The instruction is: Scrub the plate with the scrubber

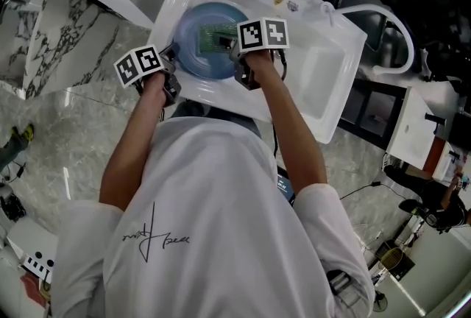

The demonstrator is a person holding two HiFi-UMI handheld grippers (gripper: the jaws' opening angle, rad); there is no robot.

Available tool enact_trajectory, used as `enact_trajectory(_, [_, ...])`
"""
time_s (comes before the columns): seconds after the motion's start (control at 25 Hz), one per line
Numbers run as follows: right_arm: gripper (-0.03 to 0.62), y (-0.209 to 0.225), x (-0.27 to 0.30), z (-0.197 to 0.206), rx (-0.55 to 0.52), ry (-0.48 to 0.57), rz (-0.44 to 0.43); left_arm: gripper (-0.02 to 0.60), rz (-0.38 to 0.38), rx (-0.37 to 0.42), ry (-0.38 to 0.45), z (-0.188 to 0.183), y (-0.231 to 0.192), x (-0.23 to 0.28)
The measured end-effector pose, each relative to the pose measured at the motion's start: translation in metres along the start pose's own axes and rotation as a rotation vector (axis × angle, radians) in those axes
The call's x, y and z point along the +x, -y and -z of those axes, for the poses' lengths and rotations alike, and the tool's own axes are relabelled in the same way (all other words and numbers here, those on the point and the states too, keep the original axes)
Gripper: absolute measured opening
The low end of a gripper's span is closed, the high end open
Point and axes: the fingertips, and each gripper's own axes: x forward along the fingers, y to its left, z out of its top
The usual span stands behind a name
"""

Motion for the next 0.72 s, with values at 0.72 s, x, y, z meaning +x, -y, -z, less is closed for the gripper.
enact_trajectory(0.72, [0.061, 0.008, 0.035, 0.04, 0.121, -0.1, -0.029, 0.086, 0.002, -0.003, -0.012, 0.0, 0.001, 0.0])
